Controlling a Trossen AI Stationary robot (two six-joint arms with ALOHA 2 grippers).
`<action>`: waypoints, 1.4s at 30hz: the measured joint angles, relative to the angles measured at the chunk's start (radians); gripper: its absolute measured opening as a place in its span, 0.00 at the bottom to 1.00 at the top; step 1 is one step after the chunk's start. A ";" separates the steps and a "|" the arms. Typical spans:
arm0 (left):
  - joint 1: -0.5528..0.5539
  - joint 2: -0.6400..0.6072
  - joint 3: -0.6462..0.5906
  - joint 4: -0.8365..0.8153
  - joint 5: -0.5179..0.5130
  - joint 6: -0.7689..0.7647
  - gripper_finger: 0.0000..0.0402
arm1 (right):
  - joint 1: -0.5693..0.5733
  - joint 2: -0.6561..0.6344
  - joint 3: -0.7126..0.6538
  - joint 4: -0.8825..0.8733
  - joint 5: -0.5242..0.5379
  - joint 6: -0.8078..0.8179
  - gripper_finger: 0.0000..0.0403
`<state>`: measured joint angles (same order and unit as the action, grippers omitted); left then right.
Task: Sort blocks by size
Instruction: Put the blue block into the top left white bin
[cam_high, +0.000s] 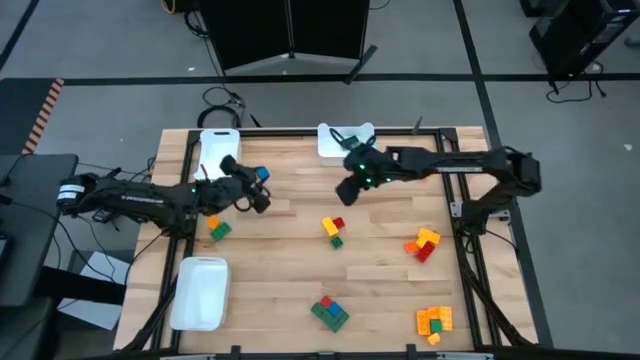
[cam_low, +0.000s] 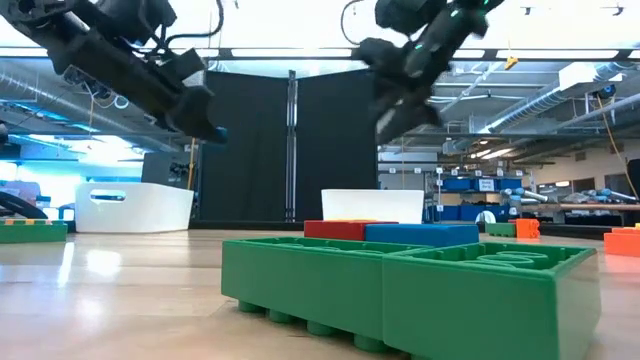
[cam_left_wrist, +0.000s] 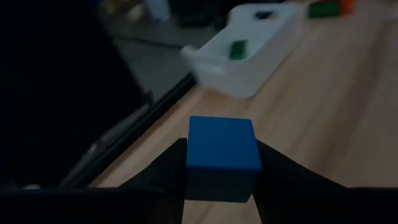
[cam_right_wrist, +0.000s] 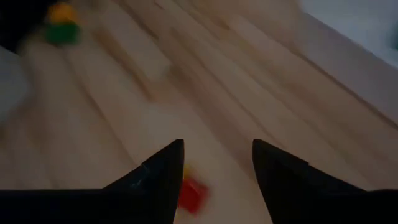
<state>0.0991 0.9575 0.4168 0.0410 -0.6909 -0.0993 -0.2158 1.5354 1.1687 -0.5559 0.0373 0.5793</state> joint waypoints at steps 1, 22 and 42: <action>0.020 -0.011 0.008 -0.047 -0.001 -0.040 0.37 | 0.010 -0.022 0.000 -0.048 0.030 0.000 0.49; 0.745 0.101 0.344 -0.711 0.338 -0.418 0.37 | 0.127 -0.100 -0.161 -0.298 0.177 0.065 0.47; 0.998 0.562 0.594 -0.855 0.604 -0.487 0.37 | 0.208 -0.103 -0.286 0.000 0.095 0.161 0.47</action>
<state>1.0967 1.5193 1.0105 -0.8139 -0.0865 -0.5860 -0.0082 1.4326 0.8825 -0.5560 0.1326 0.7403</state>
